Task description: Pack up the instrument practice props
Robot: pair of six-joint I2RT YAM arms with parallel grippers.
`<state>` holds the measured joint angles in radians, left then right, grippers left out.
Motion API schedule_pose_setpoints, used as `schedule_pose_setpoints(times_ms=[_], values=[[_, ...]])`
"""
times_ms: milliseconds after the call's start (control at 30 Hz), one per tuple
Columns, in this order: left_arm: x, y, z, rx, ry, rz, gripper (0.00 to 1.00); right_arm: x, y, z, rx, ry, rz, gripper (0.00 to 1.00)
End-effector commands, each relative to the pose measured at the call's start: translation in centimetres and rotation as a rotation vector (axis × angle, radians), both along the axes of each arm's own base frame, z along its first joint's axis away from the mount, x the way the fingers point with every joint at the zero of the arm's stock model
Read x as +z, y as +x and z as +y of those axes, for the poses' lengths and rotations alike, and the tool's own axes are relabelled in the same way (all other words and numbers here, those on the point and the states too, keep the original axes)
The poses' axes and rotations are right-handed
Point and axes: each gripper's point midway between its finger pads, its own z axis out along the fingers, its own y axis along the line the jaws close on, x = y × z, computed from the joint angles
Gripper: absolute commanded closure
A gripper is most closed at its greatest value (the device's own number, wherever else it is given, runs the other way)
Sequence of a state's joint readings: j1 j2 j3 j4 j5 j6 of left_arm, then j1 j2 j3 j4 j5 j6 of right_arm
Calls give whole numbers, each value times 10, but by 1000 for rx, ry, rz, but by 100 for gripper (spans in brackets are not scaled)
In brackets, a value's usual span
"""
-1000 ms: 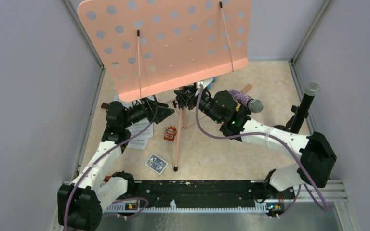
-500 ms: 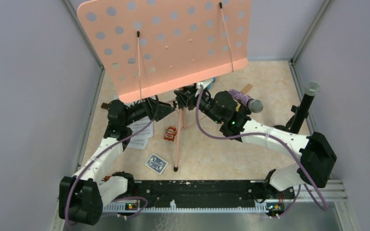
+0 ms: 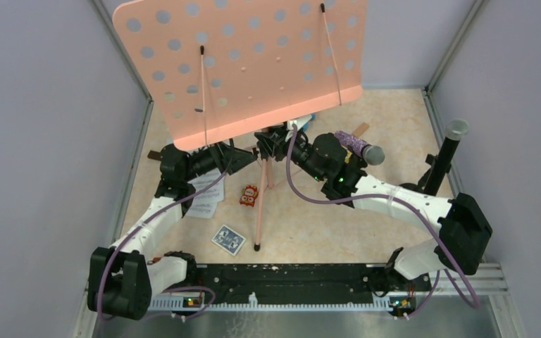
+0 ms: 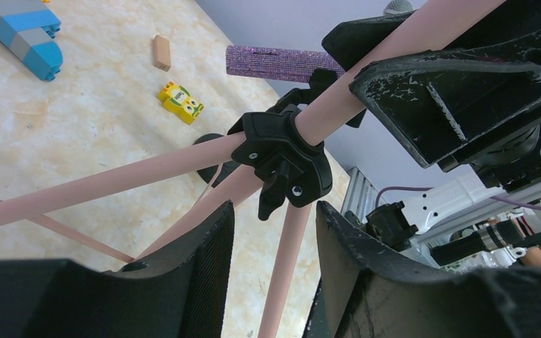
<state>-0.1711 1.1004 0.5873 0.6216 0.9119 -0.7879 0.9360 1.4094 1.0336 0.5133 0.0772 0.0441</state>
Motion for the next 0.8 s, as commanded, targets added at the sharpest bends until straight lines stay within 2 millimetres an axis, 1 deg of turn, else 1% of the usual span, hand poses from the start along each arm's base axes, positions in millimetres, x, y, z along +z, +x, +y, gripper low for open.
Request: schedule_pose_setpoints(times_ms=[0,167,433,533,633,767], values=[[23,-1,0,-12,-24,-83,48,-62,-24,6,68,-99,224,100],[27,1,-2,-13,-38,-84,49,-61,-24,7,70,-97,224,100],[20,2,-10,-32,-40,-62,52,-63,-24,7,71,-97,228,100],[20,3,-10,-28,-45,-61,60,-64,-24,7,70,-98,229,100],[21,4,-10,-17,-51,-57,74,-64,-24,7,68,-101,229,100],[22,7,-8,10,-67,-25,85,-65,-24,6,67,-104,229,100]])
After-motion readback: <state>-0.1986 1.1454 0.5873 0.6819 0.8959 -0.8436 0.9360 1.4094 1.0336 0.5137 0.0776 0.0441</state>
